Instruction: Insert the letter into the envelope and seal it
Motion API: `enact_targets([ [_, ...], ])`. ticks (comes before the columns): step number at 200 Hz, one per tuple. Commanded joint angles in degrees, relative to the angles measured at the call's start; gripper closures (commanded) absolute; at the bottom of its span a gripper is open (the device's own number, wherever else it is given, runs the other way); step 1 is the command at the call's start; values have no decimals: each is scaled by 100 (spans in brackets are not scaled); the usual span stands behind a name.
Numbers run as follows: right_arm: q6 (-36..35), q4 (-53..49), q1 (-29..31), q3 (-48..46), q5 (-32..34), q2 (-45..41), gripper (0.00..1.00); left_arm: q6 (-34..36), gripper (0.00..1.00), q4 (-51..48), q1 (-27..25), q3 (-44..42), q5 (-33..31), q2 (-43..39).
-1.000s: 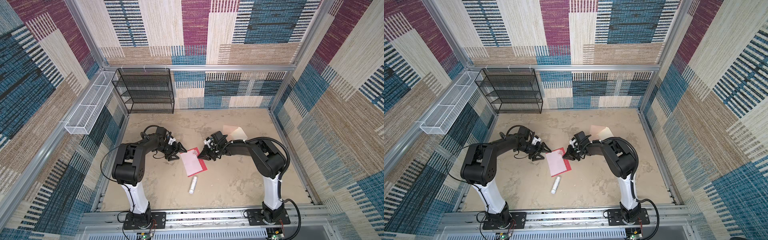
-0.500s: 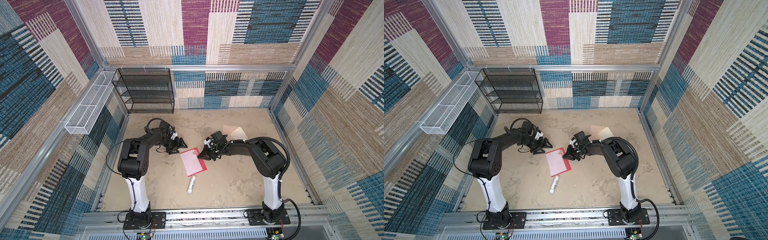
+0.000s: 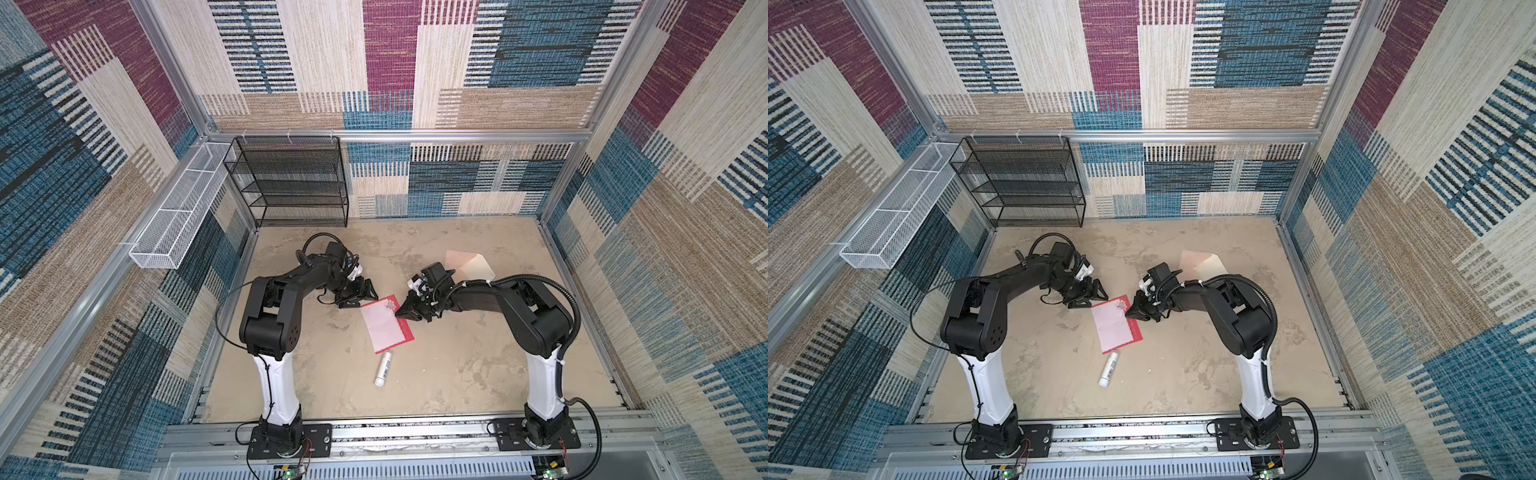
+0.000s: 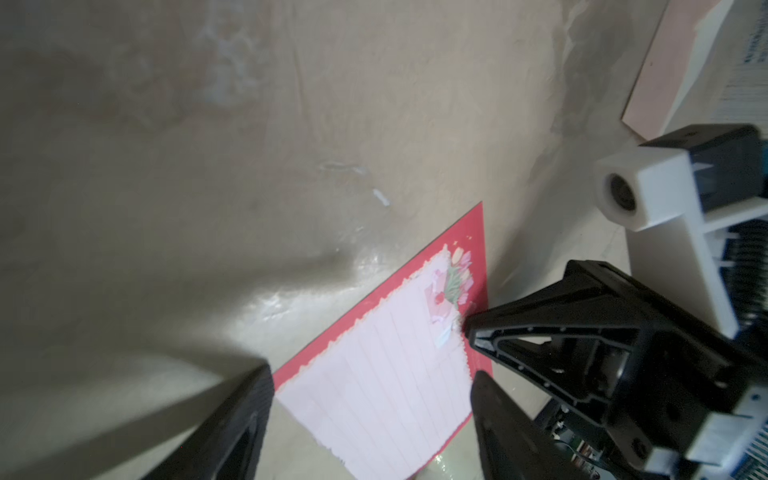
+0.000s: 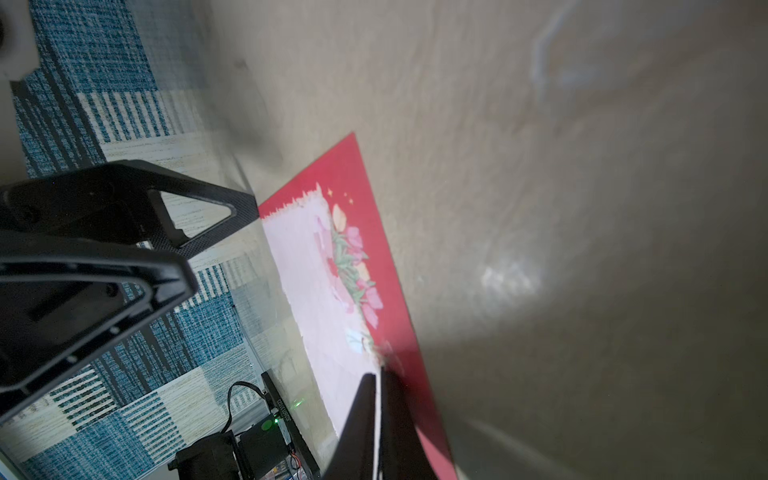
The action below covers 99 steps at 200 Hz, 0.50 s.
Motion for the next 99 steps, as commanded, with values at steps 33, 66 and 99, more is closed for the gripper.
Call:
enact_targets([
  [33,59,-1002,2,-77,703,42,89,393,20,-691,-25,171,-851,68],
  [66,52,-1022,2,-59,693,59,90,433,21,-706,-200,220,-655,321],
  [99,41,-1042,2,-63,693,51,89,441,24,-729,-315,232,-567,450],
])
